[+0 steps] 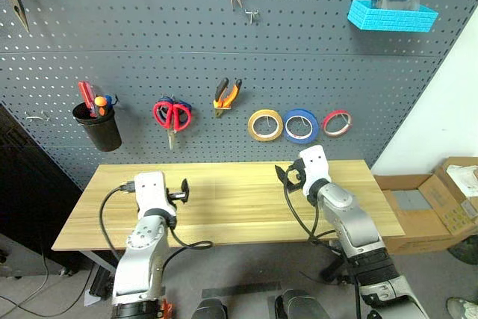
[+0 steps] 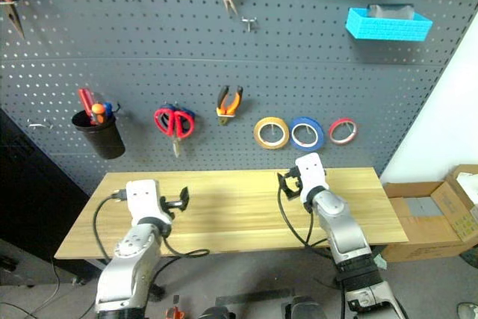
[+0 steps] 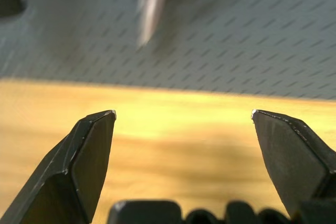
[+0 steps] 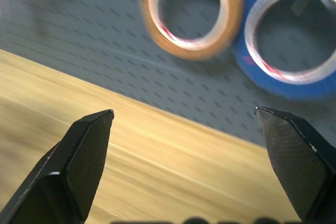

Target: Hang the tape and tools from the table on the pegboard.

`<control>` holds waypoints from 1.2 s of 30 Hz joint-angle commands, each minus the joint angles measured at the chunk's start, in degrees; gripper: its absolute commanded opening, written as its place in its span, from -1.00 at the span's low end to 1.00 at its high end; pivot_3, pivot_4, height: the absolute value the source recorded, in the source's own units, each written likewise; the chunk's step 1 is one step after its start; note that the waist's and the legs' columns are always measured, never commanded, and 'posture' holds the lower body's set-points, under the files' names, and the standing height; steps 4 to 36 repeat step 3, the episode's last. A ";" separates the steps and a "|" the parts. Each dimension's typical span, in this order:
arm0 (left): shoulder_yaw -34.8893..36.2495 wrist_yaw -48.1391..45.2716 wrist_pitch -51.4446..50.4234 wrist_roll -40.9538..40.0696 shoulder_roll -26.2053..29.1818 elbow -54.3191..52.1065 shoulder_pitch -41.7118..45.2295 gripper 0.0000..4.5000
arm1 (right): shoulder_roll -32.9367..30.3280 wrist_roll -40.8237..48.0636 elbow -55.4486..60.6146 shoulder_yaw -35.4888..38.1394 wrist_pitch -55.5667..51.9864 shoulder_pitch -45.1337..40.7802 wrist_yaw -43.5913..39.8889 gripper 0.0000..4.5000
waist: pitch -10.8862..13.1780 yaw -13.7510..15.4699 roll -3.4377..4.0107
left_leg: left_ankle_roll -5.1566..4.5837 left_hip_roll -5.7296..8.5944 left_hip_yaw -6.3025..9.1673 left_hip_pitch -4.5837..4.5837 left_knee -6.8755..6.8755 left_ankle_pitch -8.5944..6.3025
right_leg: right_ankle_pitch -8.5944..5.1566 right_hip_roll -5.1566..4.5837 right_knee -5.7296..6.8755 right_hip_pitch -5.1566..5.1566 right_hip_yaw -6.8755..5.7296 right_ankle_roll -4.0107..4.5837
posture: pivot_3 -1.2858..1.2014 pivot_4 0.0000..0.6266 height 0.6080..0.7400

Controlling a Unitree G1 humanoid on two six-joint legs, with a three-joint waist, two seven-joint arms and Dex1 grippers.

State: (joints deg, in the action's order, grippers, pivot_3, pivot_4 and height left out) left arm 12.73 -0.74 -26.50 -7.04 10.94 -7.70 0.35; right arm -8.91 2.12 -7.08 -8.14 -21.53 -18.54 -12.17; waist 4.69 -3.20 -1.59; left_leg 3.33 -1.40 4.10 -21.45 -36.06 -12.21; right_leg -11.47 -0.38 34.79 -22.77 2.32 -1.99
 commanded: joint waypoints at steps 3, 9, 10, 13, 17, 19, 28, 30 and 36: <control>0.18 -4.77 3.55 -0.79 2.10 2.10 -0.33 0.98 | 0.29 -1.20 -1.41 2.09 2.47 -0.47 2.07 1.00 | -0.26 0.44 -0.12 | -0.02 0.06 -0.05 -0.06 0.24 -0.09 | 0.05 0.03 0.60 -0.48 0.18 0.08 | 0.07 -0.99 1.00; 0.18 -4.77 3.55 -0.79 2.10 2.10 -0.33 0.98 | 0.29 -1.20 -1.41 2.09 2.47 -0.47 2.07 1.00 | -0.26 0.44 -0.12 | -0.02 0.06 -0.05 -0.06 0.24 -0.09 | 0.05 0.03 0.60 -0.48 0.18 0.08 | 0.07 -0.99 1.00; 0.18 -4.77 3.55 -0.79 2.10 2.10 -0.33 0.98 | 0.29 -1.20 -1.41 2.09 2.47 -0.47 2.07 1.00 | -0.26 0.44 -0.12 | -0.02 0.06 -0.05 -0.06 0.24 -0.09 | 0.05 0.03 0.60 -0.48 0.18 0.08 | 0.07 -0.99 1.00; 0.18 -4.77 3.55 -0.79 2.10 2.10 -0.33 0.98 | 0.29 -1.20 -1.41 2.09 2.47 -0.47 2.07 1.00 | -0.26 0.44 -0.12 | -0.02 0.06 -0.05 -0.06 0.24 -0.09 | 0.05 0.03 0.60 -0.48 0.18 0.08 | 0.07 -0.99 1.00; 0.18 -4.77 3.55 -0.79 2.10 2.10 -0.33 0.98 | 0.29 -1.20 -1.41 2.09 2.47 -0.47 2.07 1.00 | -0.26 0.44 -0.12 | -0.02 0.06 -0.05 -0.06 0.24 -0.09 | 0.05 0.03 0.60 -0.48 0.18 0.08 | 0.07 -0.99 1.00; 0.18 -4.77 3.55 -0.79 2.10 2.10 -0.33 0.98 | 0.29 -1.20 -1.41 2.09 2.47 -0.47 2.07 1.00 | -0.26 0.44 -0.12 | -0.02 0.06 -0.05 -0.06 0.24 -0.09 | 0.05 0.03 0.60 -0.48 0.18 0.08 | 0.07 -0.99 1.00; 0.18 -4.77 3.55 -0.79 2.10 2.10 -0.33 0.98 | 0.29 -1.20 -1.41 2.09 2.47 -0.47 2.07 1.00 | -0.26 0.44 -0.12 | -0.02 0.06 -0.05 -0.06 0.24 -0.09 | 0.05 0.03 0.60 -0.48 0.18 0.08 | 0.07 -0.99 1.00; 0.18 -4.77 3.55 -0.79 2.10 2.10 -0.33 0.98 | 0.29 -1.20 -1.41 2.09 2.47 -0.47 2.07 1.00 | -0.26 0.44 -0.12 | -0.02 0.06 -0.05 -0.06 0.24 -0.09 | 0.05 0.03 0.60 -0.48 0.18 0.08 | 0.07 -0.99 1.00; 0.18 -4.77 3.55 -0.79 2.10 2.10 -0.33 0.98 | 0.29 -1.20 -1.41 2.09 2.47 -0.47 2.07 1.00 | -0.26 0.44 -0.12 | -0.02 0.06 -0.05 -0.06 0.24 -0.09 | 0.05 0.03 0.60 -0.48 0.18 0.08 | 0.07 -0.99 1.00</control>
